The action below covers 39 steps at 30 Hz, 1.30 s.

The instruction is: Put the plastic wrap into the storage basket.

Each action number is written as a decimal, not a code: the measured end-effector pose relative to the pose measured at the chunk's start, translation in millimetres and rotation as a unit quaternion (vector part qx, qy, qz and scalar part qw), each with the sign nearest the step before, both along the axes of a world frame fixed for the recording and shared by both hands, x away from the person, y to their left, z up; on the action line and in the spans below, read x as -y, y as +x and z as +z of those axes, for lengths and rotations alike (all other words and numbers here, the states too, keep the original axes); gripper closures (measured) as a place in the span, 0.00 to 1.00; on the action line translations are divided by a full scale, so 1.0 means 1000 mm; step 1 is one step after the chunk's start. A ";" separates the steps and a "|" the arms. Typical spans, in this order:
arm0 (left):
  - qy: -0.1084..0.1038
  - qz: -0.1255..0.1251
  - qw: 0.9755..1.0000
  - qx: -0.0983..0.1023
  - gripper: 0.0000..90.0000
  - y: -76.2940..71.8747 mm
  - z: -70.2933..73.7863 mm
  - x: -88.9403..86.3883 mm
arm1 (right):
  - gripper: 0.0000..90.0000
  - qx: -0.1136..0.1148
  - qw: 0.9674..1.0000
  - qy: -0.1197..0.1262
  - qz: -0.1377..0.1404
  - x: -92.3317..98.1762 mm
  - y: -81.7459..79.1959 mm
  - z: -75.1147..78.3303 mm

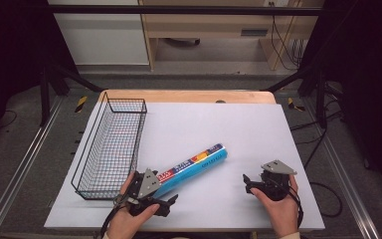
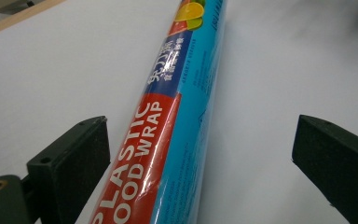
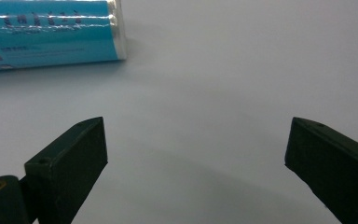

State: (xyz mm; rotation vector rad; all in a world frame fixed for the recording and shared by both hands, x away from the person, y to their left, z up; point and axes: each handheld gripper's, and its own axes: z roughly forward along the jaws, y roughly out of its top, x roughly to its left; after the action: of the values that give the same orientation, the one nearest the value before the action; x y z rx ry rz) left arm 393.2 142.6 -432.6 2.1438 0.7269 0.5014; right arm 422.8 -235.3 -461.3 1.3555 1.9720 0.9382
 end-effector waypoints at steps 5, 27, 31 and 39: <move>0.041 -0.015 0.999 -0.026 0.05 0.013 0.010 0.011 | 0.08 0.009 1.000 -0.001 0.007 -0.001 -0.001 0.000; 0.129 -0.018 0.989 -0.066 0.15 0.097 0.007 0.086 | 0.10 0.020 0.998 0.011 0.051 -0.005 -0.004 0.004; 0.143 -0.026 0.986 -0.083 0.18 0.099 0.001 0.082 | 0.10 0.016 0.998 0.013 0.051 -0.007 -0.003 0.004; 0.159 -0.045 0.981 -0.107 0.21 0.102 -0.004 0.085 | 0.10 0.017 0.998 0.010 0.054 -0.007 -0.003 0.003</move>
State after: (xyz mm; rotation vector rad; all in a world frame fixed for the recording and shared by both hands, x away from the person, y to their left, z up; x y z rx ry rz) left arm 495.3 57.7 -436.8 2.5462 0.6987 0.3609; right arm 420.1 -227.8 -458.0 1.2456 2.0313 1.0278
